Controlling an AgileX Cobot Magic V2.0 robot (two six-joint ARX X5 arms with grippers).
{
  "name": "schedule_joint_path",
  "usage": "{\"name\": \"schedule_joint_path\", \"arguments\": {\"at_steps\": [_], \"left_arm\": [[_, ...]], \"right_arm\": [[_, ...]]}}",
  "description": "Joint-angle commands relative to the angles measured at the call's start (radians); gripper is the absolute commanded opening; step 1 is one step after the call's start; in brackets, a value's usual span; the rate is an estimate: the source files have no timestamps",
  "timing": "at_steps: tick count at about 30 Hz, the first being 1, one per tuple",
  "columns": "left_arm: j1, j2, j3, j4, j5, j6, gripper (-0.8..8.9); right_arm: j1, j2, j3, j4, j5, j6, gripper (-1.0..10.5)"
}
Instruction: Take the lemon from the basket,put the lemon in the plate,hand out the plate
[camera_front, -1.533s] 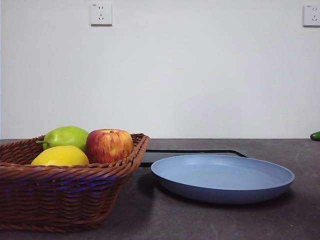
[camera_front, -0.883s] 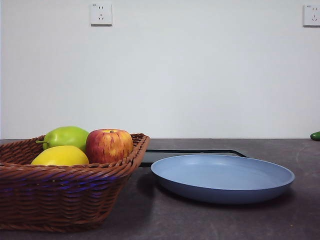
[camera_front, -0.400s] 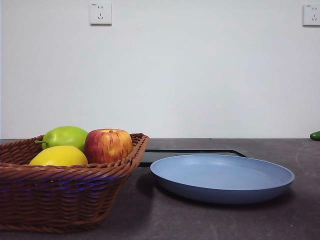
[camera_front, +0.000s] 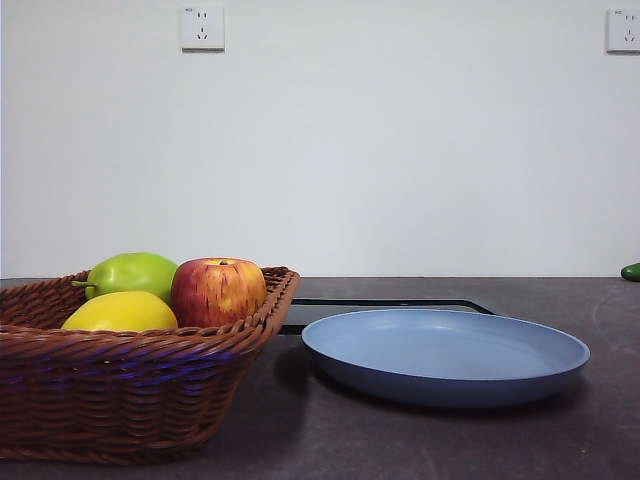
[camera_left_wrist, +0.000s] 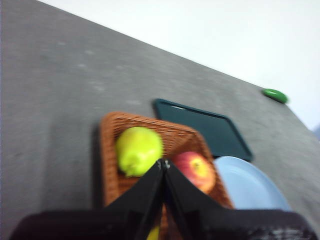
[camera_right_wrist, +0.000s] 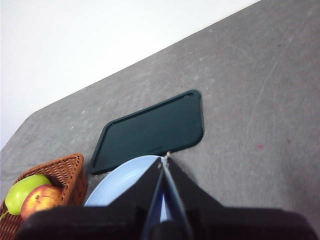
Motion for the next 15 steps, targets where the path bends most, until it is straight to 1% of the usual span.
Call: {"name": "schedule_joint_path", "arguments": {"at_steps": [1,5,9,13,15], "left_arm": [[0.002,0.080,0.061,0.005,0.077,0.027,0.06],[0.002,0.200,0.135,-0.003,0.180,0.057,0.06],[-0.003,0.303,0.200,-0.041,0.259,0.116,0.06],[-0.028,0.394,0.267,-0.122,0.271,0.194,0.06],[-0.046,0.436,0.304,-0.169,0.256,0.237,0.06]], "right_arm": [[0.001,0.062,0.080,-0.015,-0.002,-0.051,0.0],[0.001,0.177,0.181,-0.072,-0.002,-0.090,0.0],[0.001,0.315,0.279,-0.144,-0.002,-0.176,0.0],[0.001,0.454,0.357,-0.197,-0.004,-0.259,0.0],[0.001,0.535,0.393,-0.220,-0.039,-0.299,0.0]]}}
